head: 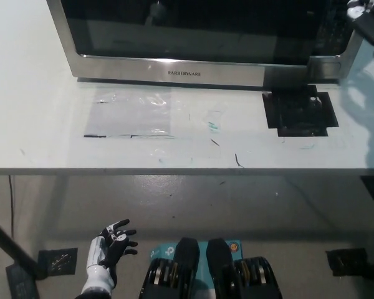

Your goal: A microwave is kept infront of the robot with its door slightly ajar. The robot uses its right hand to push the door towards the left to open it.

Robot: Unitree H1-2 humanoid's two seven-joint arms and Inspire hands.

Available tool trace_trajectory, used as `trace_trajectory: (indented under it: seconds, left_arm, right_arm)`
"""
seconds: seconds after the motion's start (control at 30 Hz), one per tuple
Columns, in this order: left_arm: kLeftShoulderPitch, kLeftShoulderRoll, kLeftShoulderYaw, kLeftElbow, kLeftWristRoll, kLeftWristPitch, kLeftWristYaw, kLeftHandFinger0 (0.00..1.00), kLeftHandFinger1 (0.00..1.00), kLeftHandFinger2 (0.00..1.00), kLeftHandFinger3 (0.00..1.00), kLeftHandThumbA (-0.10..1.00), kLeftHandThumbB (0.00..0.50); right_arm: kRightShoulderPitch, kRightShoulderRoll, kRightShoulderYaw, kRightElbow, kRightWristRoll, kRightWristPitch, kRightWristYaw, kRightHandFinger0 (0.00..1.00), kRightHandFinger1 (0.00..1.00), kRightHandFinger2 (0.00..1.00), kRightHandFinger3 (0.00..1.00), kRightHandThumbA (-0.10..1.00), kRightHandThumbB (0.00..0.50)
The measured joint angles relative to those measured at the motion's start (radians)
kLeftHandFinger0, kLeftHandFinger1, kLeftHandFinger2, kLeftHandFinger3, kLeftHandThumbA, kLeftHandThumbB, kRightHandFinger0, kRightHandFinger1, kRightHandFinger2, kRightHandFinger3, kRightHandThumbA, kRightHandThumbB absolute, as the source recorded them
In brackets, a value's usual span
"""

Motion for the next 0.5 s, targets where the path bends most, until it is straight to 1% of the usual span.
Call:
trace_trajectory:
  seconds: [0.07,0.1,0.13,0.2,0.23,0.3,0.37,0.47,0.5]
  left_arm:
    - [0.000,-0.001,-0.001,0.000,0.000,0.000,0.000,0.33,0.33,0.42,0.53,0.00,0.001]
    - [0.000,-0.001,-0.001,0.000,0.000,0.000,0.000,0.34,0.34,0.43,0.53,0.00,0.000]
    - [0.000,-0.001,-0.001,0.000,0.000,0.000,0.000,0.32,0.33,0.42,0.52,0.00,0.000]
    - [0.000,-0.002,-0.003,0.000,0.000,0.000,0.000,0.34,0.35,0.44,0.54,0.00,0.000]
    - [0.000,-0.002,-0.004,-0.001,0.000,0.000,0.000,0.34,0.35,0.44,0.54,0.01,0.009]
    - [0.000,-0.003,-0.005,-0.001,0.000,0.000,0.000,0.34,0.34,0.44,0.55,0.03,0.000]
    - [0.000,-0.003,-0.006,-0.002,0.001,0.000,0.000,0.35,0.35,0.44,0.56,0.04,0.000]
    - [0.000,-0.003,-0.008,-0.003,0.001,0.000,0.000,0.35,0.35,0.46,0.57,0.04,0.000]
    - [0.000,-0.002,-0.009,-0.003,0.001,0.000,0.000,0.33,0.34,0.43,0.54,0.03,0.000]
  right_arm:
    - [-0.004,-0.002,0.005,0.039,-0.013,-0.011,0.000,0.50,0.69,0.73,0.81,0.33,0.200]
    - [-0.005,-0.002,0.007,0.053,-0.019,-0.014,-0.001,0.50,0.69,0.74,0.82,0.35,0.207]
    - [-0.006,-0.002,0.012,0.067,-0.025,-0.017,-0.001,0.50,0.70,0.75,0.82,0.36,0.212]
    - [-0.008,-0.002,0.020,0.084,-0.037,-0.024,-0.001,0.49,0.68,0.70,0.81,0.33,0.215]
    - [-0.009,-0.002,0.022,0.094,-0.042,-0.028,-0.001,0.48,0.67,0.69,0.81,0.33,0.227]
    - [-0.009,-0.002,0.027,0.107,-0.051,-0.035,-0.001,0.48,0.66,0.68,0.81,0.34,0.228]
    - [-0.009,-0.001,0.031,0.116,-0.058,-0.043,-0.001,0.43,0.65,0.68,0.78,0.37,0.248]
    - [-0.009,-0.001,0.040,0.139,-0.068,-0.057,-0.002,0.37,0.63,0.67,0.77,0.37,0.247]
    - [-0.010,-0.001,0.040,0.150,-0.070,-0.062,-0.002,0.34,0.63,0.69,0.76,0.38,0.245]
